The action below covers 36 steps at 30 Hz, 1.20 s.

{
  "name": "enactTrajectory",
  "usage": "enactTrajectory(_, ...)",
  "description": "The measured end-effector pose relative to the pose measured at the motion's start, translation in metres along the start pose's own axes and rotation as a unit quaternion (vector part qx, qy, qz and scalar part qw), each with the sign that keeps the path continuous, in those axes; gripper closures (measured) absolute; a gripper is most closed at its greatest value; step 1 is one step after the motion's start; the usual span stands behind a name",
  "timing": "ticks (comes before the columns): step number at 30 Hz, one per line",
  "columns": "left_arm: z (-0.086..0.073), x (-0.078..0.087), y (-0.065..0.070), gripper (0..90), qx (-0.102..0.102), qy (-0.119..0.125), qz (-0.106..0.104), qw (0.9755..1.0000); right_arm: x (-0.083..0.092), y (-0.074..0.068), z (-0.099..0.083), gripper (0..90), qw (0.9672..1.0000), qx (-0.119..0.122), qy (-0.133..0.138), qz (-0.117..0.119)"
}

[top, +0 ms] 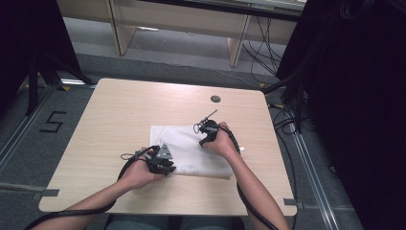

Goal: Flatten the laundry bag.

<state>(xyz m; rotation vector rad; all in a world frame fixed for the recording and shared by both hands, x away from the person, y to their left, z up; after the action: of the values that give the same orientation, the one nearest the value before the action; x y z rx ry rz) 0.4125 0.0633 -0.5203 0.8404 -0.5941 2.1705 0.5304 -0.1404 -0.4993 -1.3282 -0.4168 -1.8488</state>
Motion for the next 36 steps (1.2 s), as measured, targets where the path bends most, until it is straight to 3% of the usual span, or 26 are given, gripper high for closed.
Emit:
enactTrajectory(4,-0.001,0.000,0.000,75.5,0.001,0.003,0.003,1.0000,0.002,-0.004,0.001,88.6,0.9999,0.002,-0.013,-0.001)
enactTrajectory(7,0.000,0.001,0.000,76.5,-0.008,0.005,0.013,0.9999,0.007,-0.006,0.004,89.0,0.9999,0.011,-0.003,-0.006)
enactTrajectory(11,0.008,0.008,0.006,79.5,0.006,0.021,0.011,0.9997,0.019,-0.012,0.008,88.3,0.9999,0.011,0.012,-0.002)
enactTrajectory(12,0.009,0.010,0.008,80.1,0.007,0.025,0.008,0.9996,0.022,-0.014,0.009,88.0,0.9998,0.008,0.017,-0.001)
enactTrajectory(13,0.014,0.012,0.015,80.4,-0.001,0.034,-0.010,0.9994,0.027,-0.018,0.010,87.5,0.9999,-0.007,0.013,-0.003)
enactTrajectory(17,0.016,0.007,0.022,80.8,-0.017,0.026,-0.017,0.9994,0.032,-0.023,0.012,87.0,0.9998,-0.010,0.016,-0.003)
enactTrajectory(21,0.015,-0.003,0.021,83.2,-0.016,0.011,-0.020,0.9996,0.041,-0.033,0.014,86.1,0.9997,0.001,0.025,0.002)
enactTrajectory(22,0.015,-0.003,0.017,83.2,-0.029,0.002,-0.024,0.9993,0.041,-0.033,0.014,86.1,0.9997,0.001,0.025,0.002)
enactTrajectory(24,0.015,-0.007,0.017,83.5,-0.010,0.007,-0.020,0.9997,0.045,-0.037,0.014,85.8,0.9997,-0.001,0.025,0.000)
enactTrajectory(28,0.016,-0.009,0.011,83.7,-0.004,0.003,-0.011,0.9999,0.050,-0.043,0.017,85.2,0.9985,0.038,0.040,0.003)
enactTrajectory(30,0.016,-0.011,0.008,83.5,-0.009,0.004,-0.004,0.9999,0.053,-0.049,0.018,85.3,0.9981,0.041,0.045,0.007)
enactTrajectory(31,0.016,-0.012,0.008,83.5,0.001,0.003,-0.002,1.0000,0.056,-0.054,0.019,85.4,0.9975,0.047,0.052,0.015)
enactTrajectory(32,0.016,-0.012,0.006,83.4,-0.008,0.004,0.000,1.0000,0.057,-0.057,0.019,85.6,0.9973,0.050,0.051,0.013)
enactTrajectory(36,0.017,-0.010,0.008,83.1,-0.009,0.006,0.002,0.9999,0.061,-0.061,0.020,86.8,0.9965,0.065,0.051,0.014)
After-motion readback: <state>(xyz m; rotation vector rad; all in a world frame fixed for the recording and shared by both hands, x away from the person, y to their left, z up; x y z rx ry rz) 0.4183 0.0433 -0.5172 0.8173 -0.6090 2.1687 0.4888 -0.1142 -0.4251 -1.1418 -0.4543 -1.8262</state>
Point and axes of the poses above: each handheld gripper's, and its own axes: x roughly backward along the jaws, z roughly out of its top, y roughly to its right, the point moved 2 cm from there along -x, roughly forward along the jaws, and after that the axes turned 11 degrees about z, right-handed, at the moved point
